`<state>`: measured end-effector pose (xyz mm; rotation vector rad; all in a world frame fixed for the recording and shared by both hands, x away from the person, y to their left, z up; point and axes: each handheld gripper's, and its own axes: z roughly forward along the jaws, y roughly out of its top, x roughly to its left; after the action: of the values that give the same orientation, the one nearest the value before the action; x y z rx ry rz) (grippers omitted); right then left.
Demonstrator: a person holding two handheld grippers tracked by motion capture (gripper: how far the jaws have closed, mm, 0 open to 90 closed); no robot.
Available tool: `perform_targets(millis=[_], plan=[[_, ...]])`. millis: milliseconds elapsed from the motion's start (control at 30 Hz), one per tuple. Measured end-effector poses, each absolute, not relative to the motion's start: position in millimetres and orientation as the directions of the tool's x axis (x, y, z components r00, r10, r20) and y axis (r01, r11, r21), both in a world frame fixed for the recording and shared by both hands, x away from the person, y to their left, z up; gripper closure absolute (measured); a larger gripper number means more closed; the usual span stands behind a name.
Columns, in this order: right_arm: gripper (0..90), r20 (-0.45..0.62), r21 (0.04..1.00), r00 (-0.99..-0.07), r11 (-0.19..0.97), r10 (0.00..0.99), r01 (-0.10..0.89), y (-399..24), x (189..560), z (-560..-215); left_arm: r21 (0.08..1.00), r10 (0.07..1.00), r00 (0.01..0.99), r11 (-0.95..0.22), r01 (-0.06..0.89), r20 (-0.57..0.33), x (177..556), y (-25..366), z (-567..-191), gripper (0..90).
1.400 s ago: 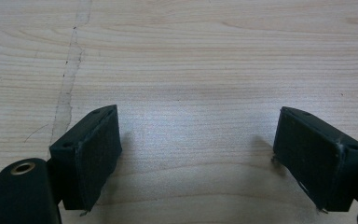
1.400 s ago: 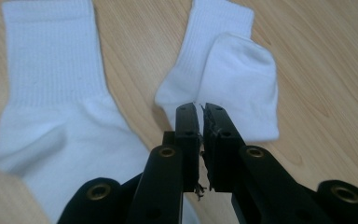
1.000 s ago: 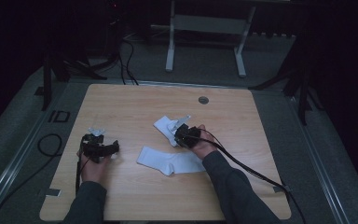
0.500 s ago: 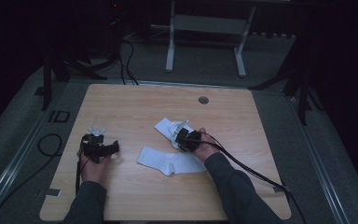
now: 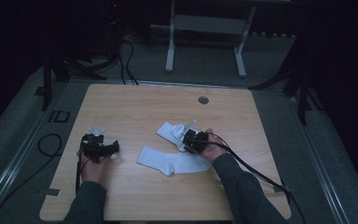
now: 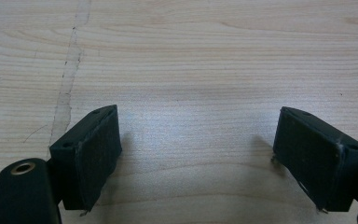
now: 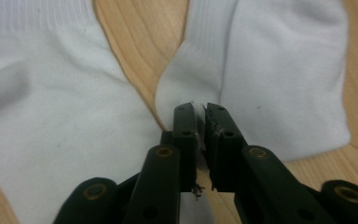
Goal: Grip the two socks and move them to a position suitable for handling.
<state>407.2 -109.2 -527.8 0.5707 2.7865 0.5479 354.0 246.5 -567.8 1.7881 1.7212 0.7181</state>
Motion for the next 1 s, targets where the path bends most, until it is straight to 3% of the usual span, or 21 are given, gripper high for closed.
perform_targets(millis=[200, 333, 467, 833, 900, 1000], plan=[[79.1, -0.161, 0.5, -0.862, 0.793, 0.481, 0.349, -110.6, 419.6, -506.1, 0.709, 0.999, 0.037, -0.028, 0.705, 0.003, 354.0, 246.5, -567.9, 15.0], [71.7, -0.153, 0.539, -0.841, 0.757, 0.519, 0.369, -100.0, 435.4, -499.4, 0.709, 0.999, 0.037, -0.028, 0.705, 0.003, 354.0, 246.5, -567.9, 15.1], [65.6, -0.13, 0.547, -0.833, 0.74, 0.537, 0.392, -89.3, 448.5, -505.3, 0.709, 0.999, 0.037, -0.028, 0.705, 0.002, 354.0, 246.5, -567.9, 15.1], [60.9, -0.129, 0.501, -0.841, 0.766, 0.526, 0.402, -57.7, 464.9, -520.8, 0.707, 0.999, 0.038, -0.029, 0.707, 0.004, 354.0, 246.4, -567.7, 15.1], [65.8, -0.141, 0.469, -0.838, 0.781, 0.527, 0.412, -54.8, 468.0, -528.2, 0.707, 0.999, 0.038, -0.029, 0.707, 0.004, 354.0, 246.4, -567.7, 15.1], [84.4, -0.141, 0.465, -0.831, 0.777, 0.537, 0.424, -55.5, 470.3, -531.5, 0.708, 0.999, 0.037, -0.028, 0.706, 0.002, 354.0, 246.3, -567.8, 15.0]])
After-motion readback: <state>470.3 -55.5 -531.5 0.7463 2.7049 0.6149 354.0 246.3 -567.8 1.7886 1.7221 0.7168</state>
